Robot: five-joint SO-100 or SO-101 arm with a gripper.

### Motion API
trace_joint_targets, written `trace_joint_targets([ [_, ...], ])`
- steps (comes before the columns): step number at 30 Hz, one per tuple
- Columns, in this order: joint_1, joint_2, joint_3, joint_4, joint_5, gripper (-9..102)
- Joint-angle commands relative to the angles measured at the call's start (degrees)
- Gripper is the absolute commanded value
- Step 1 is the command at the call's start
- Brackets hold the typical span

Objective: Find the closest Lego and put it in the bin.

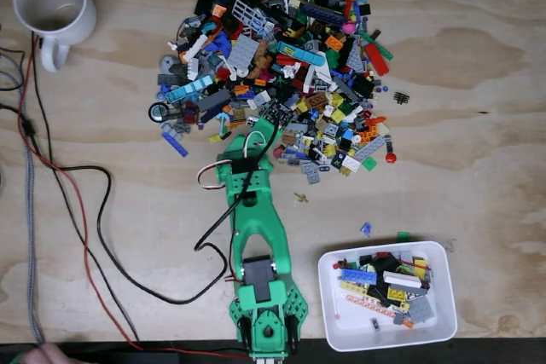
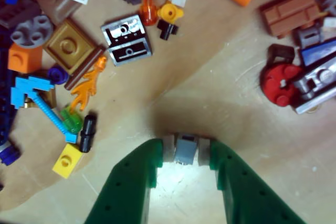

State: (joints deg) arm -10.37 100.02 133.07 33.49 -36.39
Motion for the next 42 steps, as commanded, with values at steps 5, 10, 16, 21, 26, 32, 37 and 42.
trace_joint_targets([
  [5,0.8,1.8,-3.7,2.3,-2.2,0],
  [10,3.8,15.1,-7.1,14.6,-3.6,0],
  [16,16.1,37.1,-10.2,35.2,-11.3,0],
  [21,33.1,45.2,-5.9,41.1,-19.4,0],
  [26,53.7,47.0,-4.0,43.9,-29.4,0],
  [32,77.1,47.5,0.0,38.6,-43.5,0],
  [37,88.0,50.4,7.6,28.8,-50.9,1],
  [42,90.5,51.2,9.1,25.6,-49.2,22],
])
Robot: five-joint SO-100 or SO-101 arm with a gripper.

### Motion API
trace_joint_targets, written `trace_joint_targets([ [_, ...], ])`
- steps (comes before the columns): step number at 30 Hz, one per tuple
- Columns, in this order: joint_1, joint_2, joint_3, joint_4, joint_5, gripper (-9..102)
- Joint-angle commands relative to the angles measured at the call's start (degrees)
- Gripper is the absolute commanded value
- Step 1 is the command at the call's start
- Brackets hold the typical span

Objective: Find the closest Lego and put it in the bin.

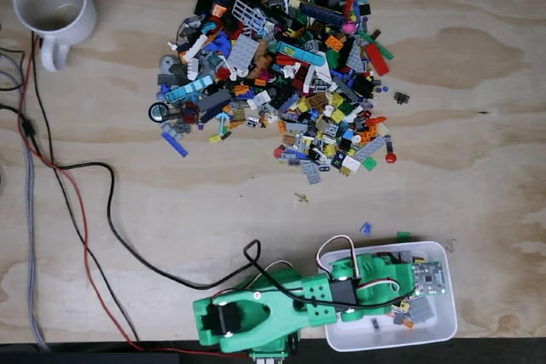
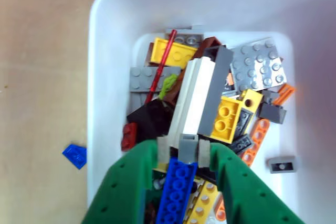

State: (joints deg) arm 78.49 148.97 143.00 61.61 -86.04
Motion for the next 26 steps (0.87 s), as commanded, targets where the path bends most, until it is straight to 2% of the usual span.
trace_joint_targets([
  [1,1.2,2.4,-1.0,-3.3,1.7,25],
  [4,-1.5,3.5,-2.8,-3.1,4.7,25],
  [7,-9.1,5.3,-7.1,2.6,6.9,24],
  [13,-41.6,11.9,-13.1,19.7,14.0,19],
  [15,-53.3,11.9,-13.5,22.1,18.2,19],
  [20,-72.2,11.2,-10.0,21.6,24.7,19],
  [26,-84.5,9.1,-8.6,20.6,29.2,19],
])
